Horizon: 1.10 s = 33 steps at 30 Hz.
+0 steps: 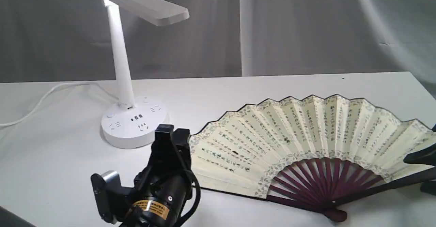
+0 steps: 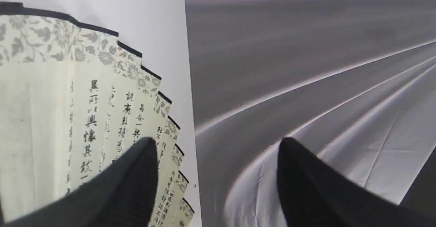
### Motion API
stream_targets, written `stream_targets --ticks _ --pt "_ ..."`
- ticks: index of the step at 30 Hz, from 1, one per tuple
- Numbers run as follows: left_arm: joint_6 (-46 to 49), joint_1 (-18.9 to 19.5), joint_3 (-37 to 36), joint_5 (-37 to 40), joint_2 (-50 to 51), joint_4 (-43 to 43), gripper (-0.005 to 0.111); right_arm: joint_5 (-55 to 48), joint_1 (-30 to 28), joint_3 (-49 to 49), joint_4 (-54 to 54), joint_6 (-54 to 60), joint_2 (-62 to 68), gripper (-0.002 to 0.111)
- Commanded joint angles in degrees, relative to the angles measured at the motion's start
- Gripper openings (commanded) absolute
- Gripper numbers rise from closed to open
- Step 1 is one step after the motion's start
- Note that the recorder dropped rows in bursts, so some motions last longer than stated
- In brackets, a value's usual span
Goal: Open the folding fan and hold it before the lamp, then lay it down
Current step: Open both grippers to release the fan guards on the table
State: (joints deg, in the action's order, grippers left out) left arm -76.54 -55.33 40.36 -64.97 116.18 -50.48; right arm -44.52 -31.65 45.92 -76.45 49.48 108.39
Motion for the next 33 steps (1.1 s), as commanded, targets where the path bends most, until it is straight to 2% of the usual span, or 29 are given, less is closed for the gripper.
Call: stream_targets --ticks 1,9,11,15,17,22,25,30,33 --pt "0.6 0.0 -0.4 -0.8 0.1 2.3 0.053 -1.8 -0.4 0.2 1.2 0.2 0.5 0.068" --pt "0.7 0.6 -0.4 -0.8 0.1 7.7 0.052 -5.0 -0.4 0.2 8.2 -3.2 -1.0 0.07" --pt "0.7 2.3 -0.4 -0.6 0.1 12.3 0.048 -5.0 -0.4 0.2 10.2 -4.9 -2.3 0.07" --pt "0.1 6.5 -0.4 0.7 -0.5 21.3 0.032 -5.6 -0.2 0.2 10.7 -6.2 -6.9 0.066" --pt "0.1 9.1 -0.2 5.6 -1.9 26.1 0.024 -5.6 -0.2 0.2 11.4 -7.4 -9.3 0.063" --pt "0.1 13.9 -0.1 17.6 -6.5 35.7 0.014 -5.3 0.7 0.2 14.2 -9.9 -14.3 0.06" --pt "0.1 16.3 -0.1 23.7 -10.1 37.7 0.011 -3.4 4.3 0.2 17.6 -11.9 -16.3 0.058" --pt "0.6 19.9 -0.1 39.3 -16.2 38.6 0.005 -0.6 12.5 0.2 23.9 -14.1 -18.9 0.056" --pt "0.6 23.2 -0.1 45.4 -18.8 49.0 0.001 0.4 16.3 0.2 26.4 -15.5 -19.8 0.053"
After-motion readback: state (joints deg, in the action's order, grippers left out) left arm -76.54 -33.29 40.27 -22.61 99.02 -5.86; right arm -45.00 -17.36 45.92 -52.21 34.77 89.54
